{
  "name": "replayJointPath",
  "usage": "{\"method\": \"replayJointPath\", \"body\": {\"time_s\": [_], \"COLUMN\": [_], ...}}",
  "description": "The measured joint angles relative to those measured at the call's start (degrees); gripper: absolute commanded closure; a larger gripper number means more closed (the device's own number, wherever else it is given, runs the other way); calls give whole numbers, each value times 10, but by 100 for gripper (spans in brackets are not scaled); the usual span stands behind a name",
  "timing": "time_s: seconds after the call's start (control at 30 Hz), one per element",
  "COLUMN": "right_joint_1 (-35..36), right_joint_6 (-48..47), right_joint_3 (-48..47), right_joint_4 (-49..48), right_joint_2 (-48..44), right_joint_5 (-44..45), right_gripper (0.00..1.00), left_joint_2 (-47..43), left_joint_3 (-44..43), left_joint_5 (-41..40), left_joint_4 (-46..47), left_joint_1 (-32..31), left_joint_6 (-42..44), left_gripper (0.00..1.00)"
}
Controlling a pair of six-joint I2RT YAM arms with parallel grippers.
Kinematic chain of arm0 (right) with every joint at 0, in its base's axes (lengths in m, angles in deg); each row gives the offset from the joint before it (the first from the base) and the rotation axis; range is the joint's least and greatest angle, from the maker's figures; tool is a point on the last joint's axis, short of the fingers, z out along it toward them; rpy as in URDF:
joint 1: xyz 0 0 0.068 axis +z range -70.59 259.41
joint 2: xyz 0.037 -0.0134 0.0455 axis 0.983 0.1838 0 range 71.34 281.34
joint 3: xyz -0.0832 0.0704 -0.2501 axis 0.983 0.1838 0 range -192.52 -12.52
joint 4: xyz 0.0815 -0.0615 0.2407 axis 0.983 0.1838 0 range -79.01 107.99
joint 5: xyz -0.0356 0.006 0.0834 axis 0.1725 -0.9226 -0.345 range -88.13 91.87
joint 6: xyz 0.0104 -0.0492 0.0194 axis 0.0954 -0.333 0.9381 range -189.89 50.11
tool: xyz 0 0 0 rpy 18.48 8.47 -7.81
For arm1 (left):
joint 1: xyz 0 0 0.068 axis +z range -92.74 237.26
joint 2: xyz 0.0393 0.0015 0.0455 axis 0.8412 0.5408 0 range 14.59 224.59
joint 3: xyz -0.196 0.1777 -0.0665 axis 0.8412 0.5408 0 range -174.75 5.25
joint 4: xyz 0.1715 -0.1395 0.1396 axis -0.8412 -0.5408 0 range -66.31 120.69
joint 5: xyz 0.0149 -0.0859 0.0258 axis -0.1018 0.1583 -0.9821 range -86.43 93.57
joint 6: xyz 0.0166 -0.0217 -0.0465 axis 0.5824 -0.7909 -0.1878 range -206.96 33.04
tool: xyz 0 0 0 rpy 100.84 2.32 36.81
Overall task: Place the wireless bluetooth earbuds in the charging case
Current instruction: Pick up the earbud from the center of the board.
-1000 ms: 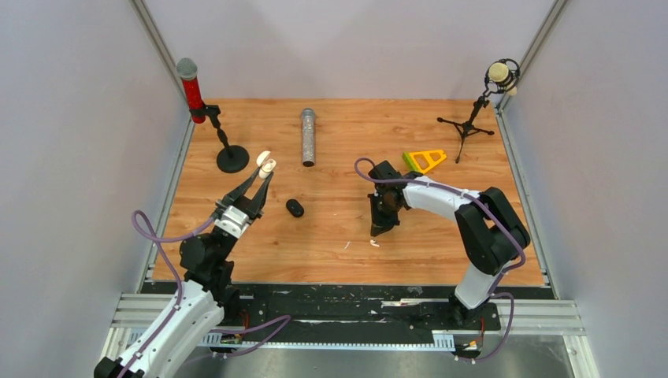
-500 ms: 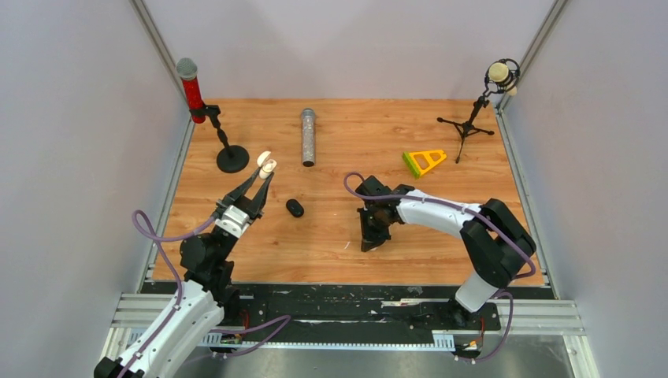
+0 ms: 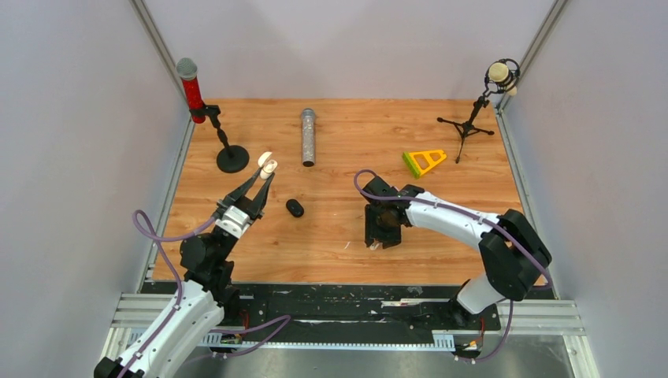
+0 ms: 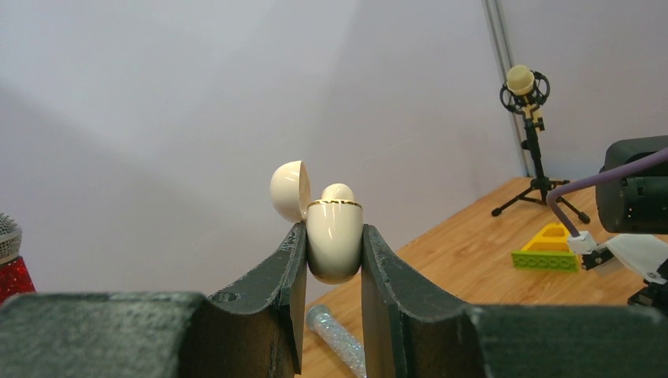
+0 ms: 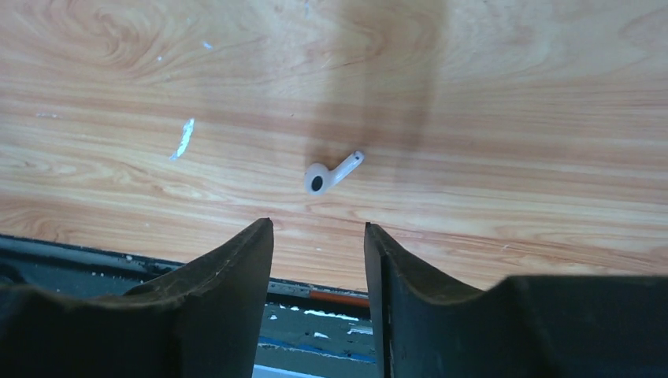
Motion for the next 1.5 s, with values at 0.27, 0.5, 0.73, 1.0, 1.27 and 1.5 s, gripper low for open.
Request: {"method": "replayJointPath", "body": {"time_s": [0.27,0.5,0.73,1.0,1.27,1.5], "right_joint_1": [-9,-13,-4,1,-14,-27], "right_joint_6": [8,7,16,20,19,10], "right_joint_3": [-24,-40,-42,-44,-45,-45], "right_joint_4": [0,-2,21,27,18,9], "right_joint_2": [64,87,87,107,112,112], "right_joint_5": [30,21,25,29,19,5], "right_gripper": [66,63,54,66,62,84], "left_joint_2": [-2,-3,-3,-3,-6,-7], "left_joint_3": [0,0,0,-2,-2,-2], "left_joint_5": [1,1,1,1,1,1], "left_joint_4": [-3,-3,-9,-12,-17,-17], "left_joint_1": [0,0,0,0,0,0], "left_joint_6": [0,0,0,0,1,1], "left_gripper": [100,100,100,100,100,100]}}
